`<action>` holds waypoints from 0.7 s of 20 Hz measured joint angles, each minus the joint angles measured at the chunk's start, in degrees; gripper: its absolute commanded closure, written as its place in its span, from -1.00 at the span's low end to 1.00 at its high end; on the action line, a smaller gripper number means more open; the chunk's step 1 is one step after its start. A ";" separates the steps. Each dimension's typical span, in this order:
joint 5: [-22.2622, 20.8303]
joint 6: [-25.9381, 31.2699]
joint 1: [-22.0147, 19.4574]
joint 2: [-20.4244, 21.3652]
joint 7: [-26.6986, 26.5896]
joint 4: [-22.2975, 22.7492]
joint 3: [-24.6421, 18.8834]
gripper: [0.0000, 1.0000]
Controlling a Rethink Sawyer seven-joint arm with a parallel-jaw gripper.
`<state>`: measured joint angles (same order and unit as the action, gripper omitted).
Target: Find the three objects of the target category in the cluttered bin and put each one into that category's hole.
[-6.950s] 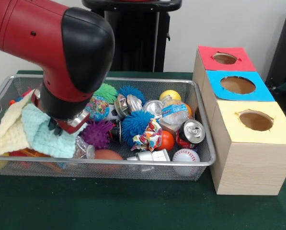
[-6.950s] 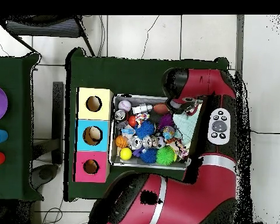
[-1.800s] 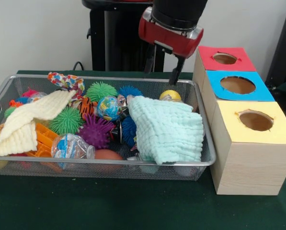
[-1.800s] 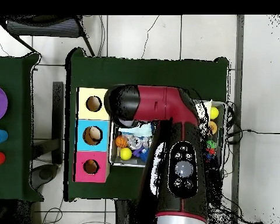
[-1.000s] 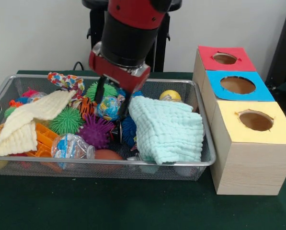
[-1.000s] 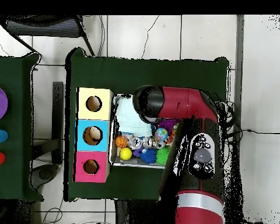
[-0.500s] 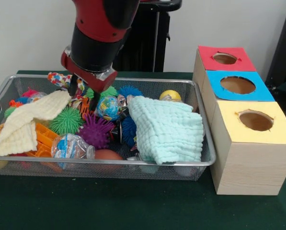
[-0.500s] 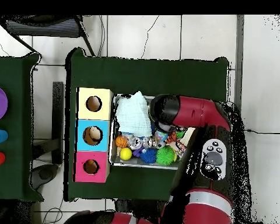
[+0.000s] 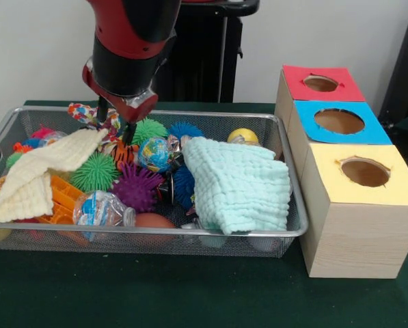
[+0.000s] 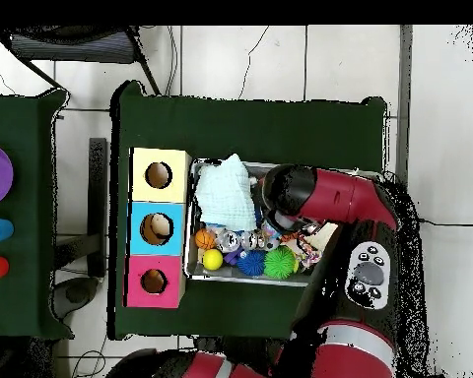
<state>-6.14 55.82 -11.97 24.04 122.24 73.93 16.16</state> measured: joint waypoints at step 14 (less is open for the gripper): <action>6.05 -7.12 -1.80 -5.56 0.01 3.67 0.80 -1.00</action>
<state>-0.09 48.70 -13.77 18.49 122.25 77.60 16.96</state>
